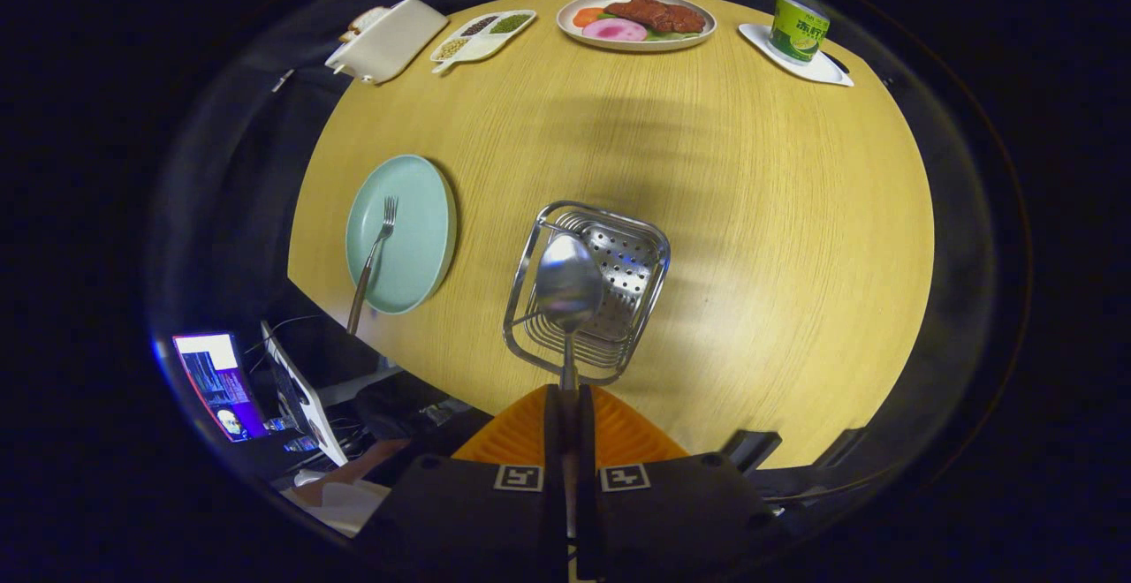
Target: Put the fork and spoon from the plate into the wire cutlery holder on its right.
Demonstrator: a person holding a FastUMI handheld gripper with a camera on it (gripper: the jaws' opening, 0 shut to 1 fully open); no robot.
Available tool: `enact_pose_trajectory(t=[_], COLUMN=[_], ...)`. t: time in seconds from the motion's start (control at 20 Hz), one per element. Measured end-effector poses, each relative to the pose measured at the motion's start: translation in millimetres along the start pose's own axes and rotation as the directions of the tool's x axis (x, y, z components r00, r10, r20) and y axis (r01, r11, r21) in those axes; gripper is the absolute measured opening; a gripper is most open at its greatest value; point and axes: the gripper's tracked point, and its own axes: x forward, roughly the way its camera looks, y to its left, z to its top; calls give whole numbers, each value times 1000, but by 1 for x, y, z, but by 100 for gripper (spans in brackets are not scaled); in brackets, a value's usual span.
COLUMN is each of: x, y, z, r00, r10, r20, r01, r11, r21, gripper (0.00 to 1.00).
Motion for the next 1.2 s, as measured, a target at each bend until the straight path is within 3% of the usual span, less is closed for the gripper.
enact_pose_trajectory(t=[0.2,0.3,0.4,0.6,0.65,0.8,1.05,1.2], x=[-2,-9,-18,-50,-58,-88,-143,-162], y=[1,2,3,17,22,28,51,95], z=[8,14,21,34,38,56,83,90], r00=[1000,999,997,974,963,915,766,674], r10=[15,22,38,109,126,116,-13,-43], r20=[7,30,72,199,237,387,643,737], r01=[-15,-22,-39,-111,-130,-137,-25,8], r11=[1000,1000,999,994,991,990,998,999], r21=[16,16,12,-2,1,27,49,52], gripper=[13,20,36,91,99,99,99,99])
